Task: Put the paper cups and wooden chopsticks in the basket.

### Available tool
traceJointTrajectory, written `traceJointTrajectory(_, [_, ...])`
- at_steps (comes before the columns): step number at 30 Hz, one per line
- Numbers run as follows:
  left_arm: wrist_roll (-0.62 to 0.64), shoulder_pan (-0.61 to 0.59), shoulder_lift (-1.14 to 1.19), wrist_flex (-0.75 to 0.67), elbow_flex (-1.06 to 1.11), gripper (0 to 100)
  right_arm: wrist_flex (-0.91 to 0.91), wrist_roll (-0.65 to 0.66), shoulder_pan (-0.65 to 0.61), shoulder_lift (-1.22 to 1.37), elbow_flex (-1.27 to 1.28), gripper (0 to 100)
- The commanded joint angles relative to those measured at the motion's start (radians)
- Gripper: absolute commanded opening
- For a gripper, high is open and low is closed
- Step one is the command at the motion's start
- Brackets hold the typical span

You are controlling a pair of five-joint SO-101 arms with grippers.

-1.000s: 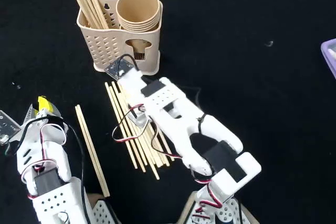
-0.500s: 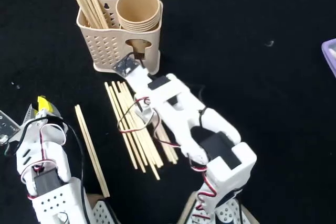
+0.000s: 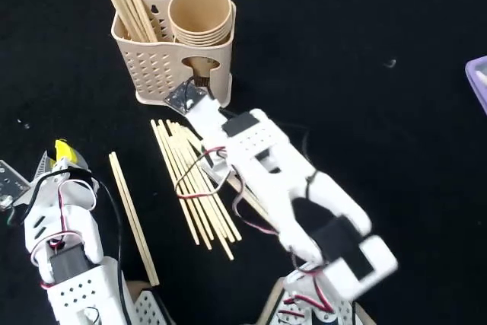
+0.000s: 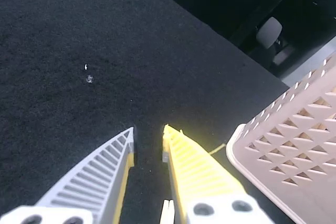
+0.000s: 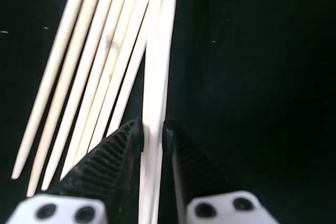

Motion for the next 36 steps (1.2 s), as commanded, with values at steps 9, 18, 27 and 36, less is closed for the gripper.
traceJointTrajectory(9, [-0.006, 0.012, -0.012, -0.017, 0.024, 10, -0.175, -0.08, -0.075, -0.335, 0.036, 1.1])
traceJointTrajectory(18, [-0.006, 0.012, -0.012, -0.018, 0.024, 10, -0.416, -0.084, -0.186, -0.331, -0.03, 1.1])
traceJointTrajectory(27, [-0.006, 0.012, -0.012, -0.018, 0.024, 10, -0.655, -0.087, -0.204, -0.328, -0.3, 1.1])
traceJointTrajectory(36, [-0.006, 0.012, -0.012, -0.018, 0.024, 10, -1.155, -0.08, -0.166, -0.194, -0.352, 1.1])
